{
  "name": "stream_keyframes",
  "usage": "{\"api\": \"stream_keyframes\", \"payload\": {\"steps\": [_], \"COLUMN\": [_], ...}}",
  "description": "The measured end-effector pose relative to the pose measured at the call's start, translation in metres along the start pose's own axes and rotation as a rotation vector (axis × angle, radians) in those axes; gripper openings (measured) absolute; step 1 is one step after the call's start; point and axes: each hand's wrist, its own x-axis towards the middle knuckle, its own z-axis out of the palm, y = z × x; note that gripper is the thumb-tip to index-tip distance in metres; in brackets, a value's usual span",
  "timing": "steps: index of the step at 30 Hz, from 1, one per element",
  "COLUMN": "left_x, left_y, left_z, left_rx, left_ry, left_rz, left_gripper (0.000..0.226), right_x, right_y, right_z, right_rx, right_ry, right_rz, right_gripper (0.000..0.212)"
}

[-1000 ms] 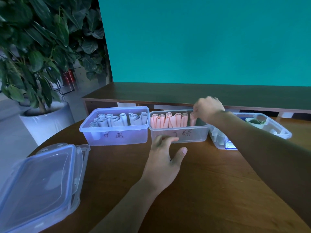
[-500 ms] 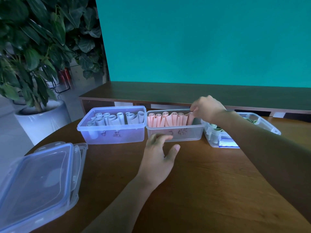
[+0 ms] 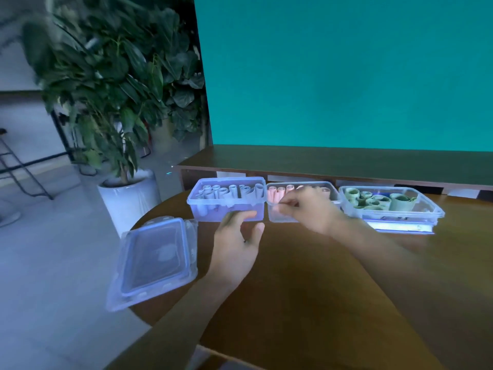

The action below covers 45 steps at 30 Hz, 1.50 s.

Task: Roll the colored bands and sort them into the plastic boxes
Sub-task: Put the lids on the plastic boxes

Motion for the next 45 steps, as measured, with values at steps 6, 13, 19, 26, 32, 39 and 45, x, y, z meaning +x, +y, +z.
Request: {"api": "stream_keyframes", "payload": {"steps": [6,13,19,26,32,39,45], "left_x": [-0.036,-0.075,-0.076,-0.074,-0.069,-0.061,-0.048], "left_y": [-0.036,-0.091,-0.096,-0.101,-0.094,-0.063,-0.034], "left_z": [-0.095,-0.162,-0.167,-0.160,-0.165,-0.171,-0.166], "left_rx": [0.177,0.362,0.367,0.262,0.319,0.411,0.511], "left_ry": [-0.036,-0.141,-0.207,-0.238,-0.111,0.107,0.279], "left_rz": [-0.078,-0.107,-0.089,-0.127,-0.053,0.149,0.432], "left_gripper": [0.022,0.034,0.024,0.027,0.043,0.060,0.025], "right_x": [-0.032,-0.046,-0.040,-0.028,-0.021,-0.027,-0.047], "right_y": [-0.086,-0.138,-0.144,-0.148,-0.166,-0.191,-0.195], "right_z": [0.055,0.109,0.135,0.142,0.136,0.098,0.040], "right_rx": [0.158,0.265,0.274,0.494,0.673,1.084,1.283], "right_ry": [-0.136,-0.203,-0.208,-0.148,-0.110,-0.057,0.075], "right_rz": [-0.080,-0.085,0.070,0.274,0.342,0.315,0.294], "right_gripper": [0.025,0.031,0.041,0.023,0.012,0.009,0.010]}}
